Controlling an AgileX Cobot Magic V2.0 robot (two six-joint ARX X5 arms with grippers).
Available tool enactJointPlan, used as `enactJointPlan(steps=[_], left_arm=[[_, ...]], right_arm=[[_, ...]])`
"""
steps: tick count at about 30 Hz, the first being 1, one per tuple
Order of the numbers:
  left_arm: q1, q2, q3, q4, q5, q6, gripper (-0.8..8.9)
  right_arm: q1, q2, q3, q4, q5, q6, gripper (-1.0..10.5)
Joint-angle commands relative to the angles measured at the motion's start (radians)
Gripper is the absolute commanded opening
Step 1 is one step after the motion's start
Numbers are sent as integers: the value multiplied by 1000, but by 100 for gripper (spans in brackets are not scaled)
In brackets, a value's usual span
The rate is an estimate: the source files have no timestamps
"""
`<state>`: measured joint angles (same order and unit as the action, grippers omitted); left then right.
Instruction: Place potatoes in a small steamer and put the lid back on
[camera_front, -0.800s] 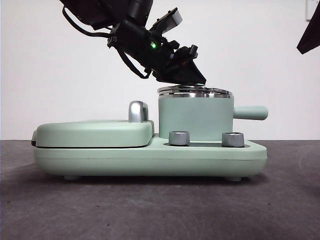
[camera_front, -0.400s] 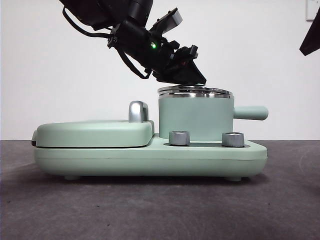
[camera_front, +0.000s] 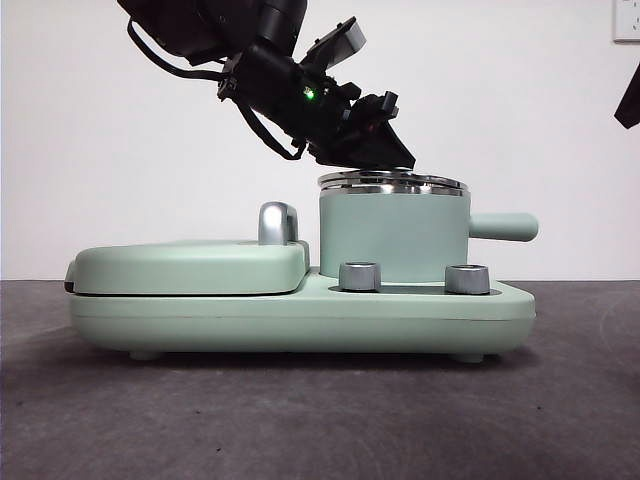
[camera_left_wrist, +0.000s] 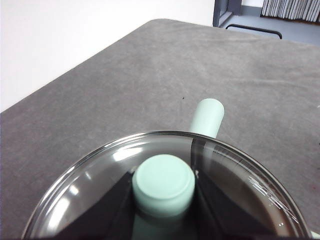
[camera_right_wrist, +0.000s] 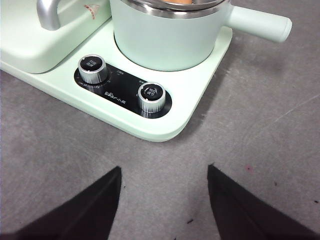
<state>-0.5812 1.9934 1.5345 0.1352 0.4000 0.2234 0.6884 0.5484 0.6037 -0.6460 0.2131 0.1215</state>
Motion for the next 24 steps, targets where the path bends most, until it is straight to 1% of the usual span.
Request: enactJointPlan(steps=[1,5,7,11,17,24], left_arm=[[-9,24,26,46,7,-11,15],[-9,24,24,45,6,-11,14],[-9,23,24,45,6,-24,14],[-8,17,24,35,6,-35,15],[-7,-11,24,-7,6,-16,15],[-7,-31,24,-13,6,-7,15]], right_arm=[[10,5,3,8,5,14,266],[10,5,3,8,13,14,266],[10,5,3,8,27,13,266],[10,5,3,9,28,13,266],[10,5,3,10,28,13,266],[10,5,3,9,27,13,266]])
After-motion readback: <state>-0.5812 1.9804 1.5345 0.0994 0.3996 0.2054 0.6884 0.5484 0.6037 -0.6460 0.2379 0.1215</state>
